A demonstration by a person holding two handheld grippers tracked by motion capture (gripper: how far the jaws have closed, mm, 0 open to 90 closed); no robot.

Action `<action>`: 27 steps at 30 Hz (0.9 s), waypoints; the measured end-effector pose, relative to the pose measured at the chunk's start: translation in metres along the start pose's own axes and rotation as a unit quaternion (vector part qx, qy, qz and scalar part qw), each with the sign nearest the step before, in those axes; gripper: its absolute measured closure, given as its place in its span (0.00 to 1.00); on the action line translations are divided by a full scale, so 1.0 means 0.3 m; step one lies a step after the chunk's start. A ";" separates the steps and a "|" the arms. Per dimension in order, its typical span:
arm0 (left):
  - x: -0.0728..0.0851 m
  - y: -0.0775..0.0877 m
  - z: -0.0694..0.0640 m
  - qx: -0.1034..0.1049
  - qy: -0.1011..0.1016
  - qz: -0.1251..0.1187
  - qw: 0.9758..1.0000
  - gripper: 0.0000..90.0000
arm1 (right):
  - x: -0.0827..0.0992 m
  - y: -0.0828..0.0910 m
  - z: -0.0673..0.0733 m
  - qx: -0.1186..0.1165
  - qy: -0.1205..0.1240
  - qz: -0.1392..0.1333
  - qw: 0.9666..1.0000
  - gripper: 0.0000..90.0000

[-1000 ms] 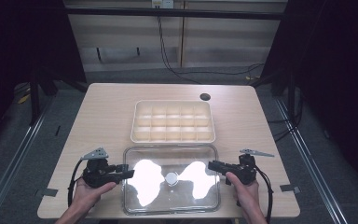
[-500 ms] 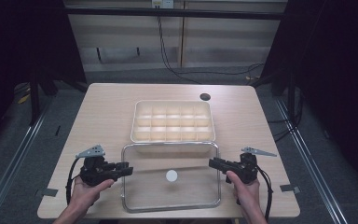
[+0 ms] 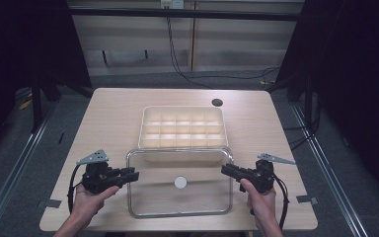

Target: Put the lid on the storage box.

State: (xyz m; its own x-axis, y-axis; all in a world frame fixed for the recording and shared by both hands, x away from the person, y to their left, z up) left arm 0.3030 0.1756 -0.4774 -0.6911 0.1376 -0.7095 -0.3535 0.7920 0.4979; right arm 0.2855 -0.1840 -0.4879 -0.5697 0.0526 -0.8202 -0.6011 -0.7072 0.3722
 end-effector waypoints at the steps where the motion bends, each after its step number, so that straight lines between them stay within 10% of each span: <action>1: -0.001 0.000 0.001 -0.003 0.002 0.000 1.000 0.74 | -0.002 0.000 0.002 0.001 0.002 0.001 1.000 0.76; 27: -0.079 0.033 0.025 -0.015 0.005 -0.022 1.000 0.77 | -0.084 -0.037 0.019 0.017 0.018 -0.006 1.000 0.75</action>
State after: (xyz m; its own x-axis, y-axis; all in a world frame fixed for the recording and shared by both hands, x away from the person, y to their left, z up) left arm 0.3205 0.1845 -0.4594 -0.6804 0.0967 -0.7264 -0.4025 0.7791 0.4807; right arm 0.3032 -0.1734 -0.4689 -0.5416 0.0349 -0.8399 -0.6268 -0.6825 0.3759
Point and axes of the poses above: each handheld gripper's, and its own axes: y roughly backward along the jaws, x roughly out of its underside, z roughly to its left, the point moved 7 cm from there along -y, roughly forward along the jaws, and after that the axes turned 10 degrees about y, right-handed, at the moved point
